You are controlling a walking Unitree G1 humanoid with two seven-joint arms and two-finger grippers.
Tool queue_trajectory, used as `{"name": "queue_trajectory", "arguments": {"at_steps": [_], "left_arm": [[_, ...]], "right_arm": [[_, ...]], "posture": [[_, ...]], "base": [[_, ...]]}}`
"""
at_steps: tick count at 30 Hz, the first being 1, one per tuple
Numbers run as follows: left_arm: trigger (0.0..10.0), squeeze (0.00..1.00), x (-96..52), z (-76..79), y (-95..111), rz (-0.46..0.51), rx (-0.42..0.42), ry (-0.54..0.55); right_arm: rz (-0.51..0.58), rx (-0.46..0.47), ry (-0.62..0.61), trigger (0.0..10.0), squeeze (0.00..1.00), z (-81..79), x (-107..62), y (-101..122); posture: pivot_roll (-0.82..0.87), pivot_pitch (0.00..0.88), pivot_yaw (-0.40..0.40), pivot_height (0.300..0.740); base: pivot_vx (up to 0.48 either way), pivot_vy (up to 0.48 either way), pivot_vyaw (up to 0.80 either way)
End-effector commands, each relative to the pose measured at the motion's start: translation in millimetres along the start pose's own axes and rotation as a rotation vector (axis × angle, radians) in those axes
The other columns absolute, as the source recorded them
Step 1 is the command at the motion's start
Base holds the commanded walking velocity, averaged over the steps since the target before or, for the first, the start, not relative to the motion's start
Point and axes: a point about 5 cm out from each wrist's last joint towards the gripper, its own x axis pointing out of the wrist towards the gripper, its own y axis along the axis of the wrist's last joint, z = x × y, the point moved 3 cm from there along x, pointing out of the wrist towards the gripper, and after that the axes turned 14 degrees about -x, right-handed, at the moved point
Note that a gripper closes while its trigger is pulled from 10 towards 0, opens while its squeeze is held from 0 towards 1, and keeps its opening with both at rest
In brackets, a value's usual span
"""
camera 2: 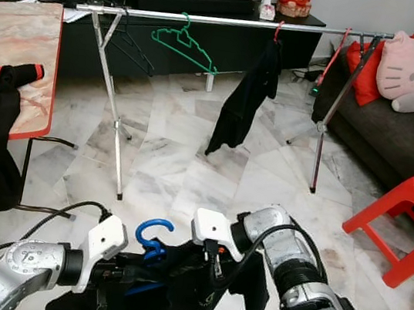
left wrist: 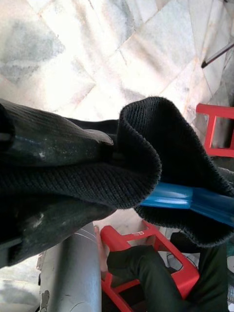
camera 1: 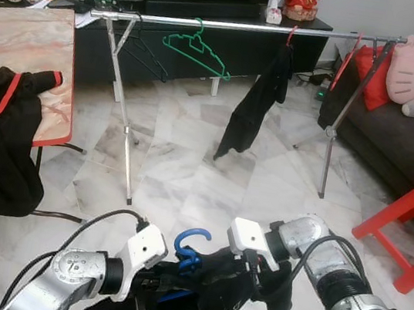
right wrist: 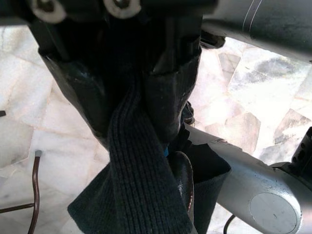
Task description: Hang hanger
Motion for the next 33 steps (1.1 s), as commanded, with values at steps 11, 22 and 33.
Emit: {"name": "queue_trajectory", "arguments": {"at_steps": [11,22,33], "left_arm": [[0.0,0.0,2.8,-4.5,-1,0.01,-0.024,0.033],[0.0,0.0,2.9,-11.5,-4,0.007,-0.016,0.076],[0.0,0.0,-6.1,-57.8,4,0.058,0.07,0.389]], "right_arm": [[0.034,-0.024,0.038,10.0,1.0,1.2,0.8,8],[0.027,-0.032,0.039,10.0,1.0,2.3,-2.1,9],[-0.095,-0.064,0.016,10.0,1.0,3.5,-21.4,-2]], "posture": [[-0.02,0.0,-0.037,0.732],[-0.03,0.0,-0.04,0.732],[-0.03,0.0,-0.046,0.732]], "base": [[0.0,0.0,0.0],[0.0,0.0,0.0],[0.0,0.0,0.0]]}}
